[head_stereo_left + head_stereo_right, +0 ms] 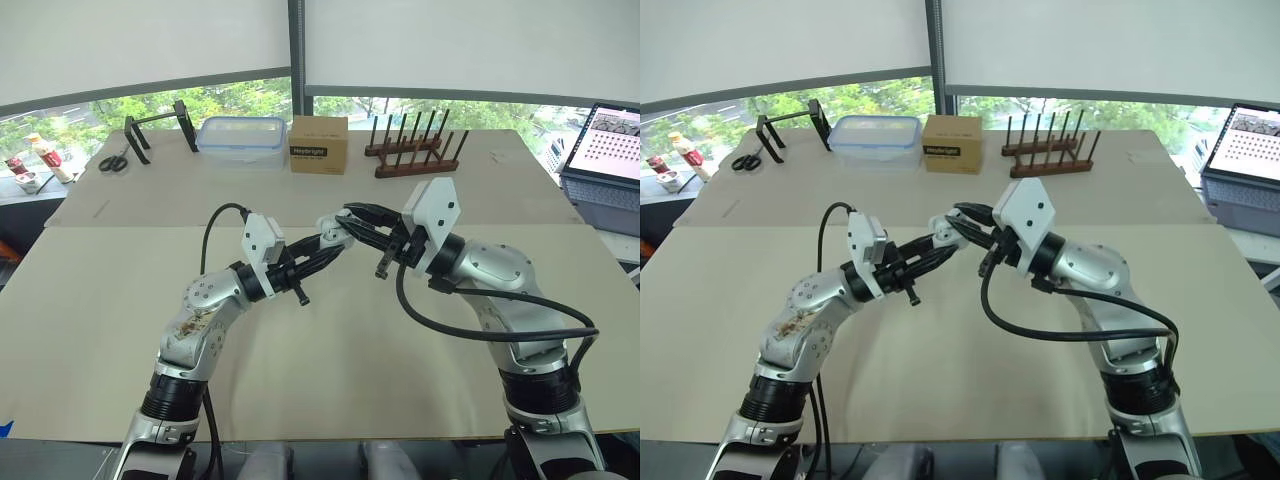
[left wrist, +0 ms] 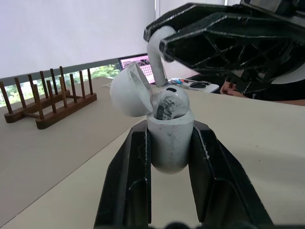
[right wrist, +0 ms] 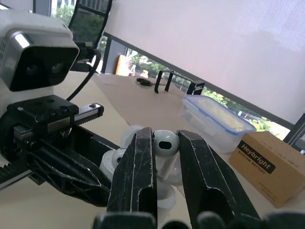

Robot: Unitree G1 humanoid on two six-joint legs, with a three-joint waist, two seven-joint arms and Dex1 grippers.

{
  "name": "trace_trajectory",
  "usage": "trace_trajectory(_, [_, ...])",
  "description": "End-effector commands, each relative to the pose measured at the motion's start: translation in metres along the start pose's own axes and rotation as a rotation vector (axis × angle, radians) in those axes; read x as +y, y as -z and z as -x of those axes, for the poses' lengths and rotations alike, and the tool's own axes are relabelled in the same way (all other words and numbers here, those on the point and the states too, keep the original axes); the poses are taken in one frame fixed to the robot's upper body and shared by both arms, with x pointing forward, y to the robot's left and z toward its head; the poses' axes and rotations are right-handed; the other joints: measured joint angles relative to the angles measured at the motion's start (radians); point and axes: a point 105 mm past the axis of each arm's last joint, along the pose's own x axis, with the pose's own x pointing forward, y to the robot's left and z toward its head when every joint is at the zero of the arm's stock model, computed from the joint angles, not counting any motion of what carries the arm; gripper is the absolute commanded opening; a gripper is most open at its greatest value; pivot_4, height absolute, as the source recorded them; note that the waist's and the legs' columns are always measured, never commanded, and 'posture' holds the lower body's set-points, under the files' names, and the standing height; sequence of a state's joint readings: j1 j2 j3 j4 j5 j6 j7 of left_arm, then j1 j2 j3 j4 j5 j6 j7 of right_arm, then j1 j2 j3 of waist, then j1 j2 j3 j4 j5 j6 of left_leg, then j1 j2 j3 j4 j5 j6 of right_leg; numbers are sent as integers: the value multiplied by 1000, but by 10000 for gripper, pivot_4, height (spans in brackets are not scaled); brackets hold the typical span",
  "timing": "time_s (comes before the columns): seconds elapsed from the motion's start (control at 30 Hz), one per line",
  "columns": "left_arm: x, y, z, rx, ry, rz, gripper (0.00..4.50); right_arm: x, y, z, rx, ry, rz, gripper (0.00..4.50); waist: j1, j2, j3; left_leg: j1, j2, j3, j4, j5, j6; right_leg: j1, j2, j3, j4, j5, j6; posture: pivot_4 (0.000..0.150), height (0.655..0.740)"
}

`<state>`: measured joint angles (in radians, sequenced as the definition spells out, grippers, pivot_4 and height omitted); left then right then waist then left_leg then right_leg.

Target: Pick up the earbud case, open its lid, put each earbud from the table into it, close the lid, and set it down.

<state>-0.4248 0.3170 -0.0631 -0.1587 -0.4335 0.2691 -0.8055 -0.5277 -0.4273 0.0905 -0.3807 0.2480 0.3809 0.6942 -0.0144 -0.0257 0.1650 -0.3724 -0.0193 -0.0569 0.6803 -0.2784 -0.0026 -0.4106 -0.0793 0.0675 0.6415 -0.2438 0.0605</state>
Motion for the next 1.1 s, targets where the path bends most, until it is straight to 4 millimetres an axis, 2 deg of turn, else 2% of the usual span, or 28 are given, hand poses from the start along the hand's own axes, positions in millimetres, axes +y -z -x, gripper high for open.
trace_trajectory(0.03, [-2,-13,-2,-37,15,-19,5571,-2,-3,2,-11,16,54,3338,0,0,0,0,0,0,0,0,0,0,0,0,0,0,0,1500,7400])
trace_trajectory(0.23, [-4,-14,-3,-40,20,-18,5571,1,4,2,9,11,86,3338,0,0,0,0,0,0,0,0,0,0,0,0,0,0,0,1500,7400])
trace_trajectory(0.37, [-4,-14,-3,-42,24,-24,5571,9,5,2,14,-26,32,3338,0,0,0,-1,0,0,0,0,0,0,0,0,0,0,0,1500,7400])
trace_trajectory(0.43, [-5,-14,-3,-40,25,-26,5571,9,2,3,5,-26,3,13736,0,0,0,-1,0,0,0,0,0,-1,0,0,0,0,0,1500,7400])
trace_trajectory(0.53, [-6,-13,-3,-36,32,-31,5571,11,-1,3,12,-45,-32,24208,0,0,0,-1,0,0,0,0,0,-1,0,0,0,0,0,1500,7400])
trace_trajectory(0.57, [-6,-13,-3,-34,32,-31,5571,11,-2,3,15,-49,-43,27014,0,0,0,-1,0,0,0,0,0,-1,0,0,0,0,0,1500,7400])
trace_trajectory(0.6, [-6,-12,-3,-32,30,-31,5571,9,-4,5,21,-51,-56,27352,0,0,0,-1,0,0,0,0,0,-1,0,0,0,0,0,1500,7400])
trace_trajectory(0.67, [-5,-11,-2,-28,27,-30,5571,6,-8,10,30,-44,-76,27352,1,0,0,-2,0,0,0,0,0,-2,0,0,0,0,0,1500,7400])
trace_trajectory(0.83, [-7,-5,0,-2,63,-7,5571,-21,-27,33,92,-33,-103,27352,3,0,0,-13,-1,0,3,1,-1,-12,-1,0,3,0,0,1500,7400])
trace_trajectory(0.97, [-16,-1,-3,15,160,6,5571,-36,-35,38,147,-64,-111,27352,-1,0,0,-13,0,0,2,1,-1,-12,0,0,3,0,0,1500,7400])
trace_trajectory(1.0, [-21,-1,-4,19,201,5,5571,-40,-34,37,174,-78,-101,22054,-2,0,0,-12,0,0,2,1,-1,-12,0,0,3,0,-1,1500,7400])
trace_trajectory(1.1, [-31,2,-7,30,293,4,5571,-45,-22,31,278,-129,-70,12592,-3,0,0,-12,0,2,2,1,-1,-11,1,0,2,0,-1,1500,7400])
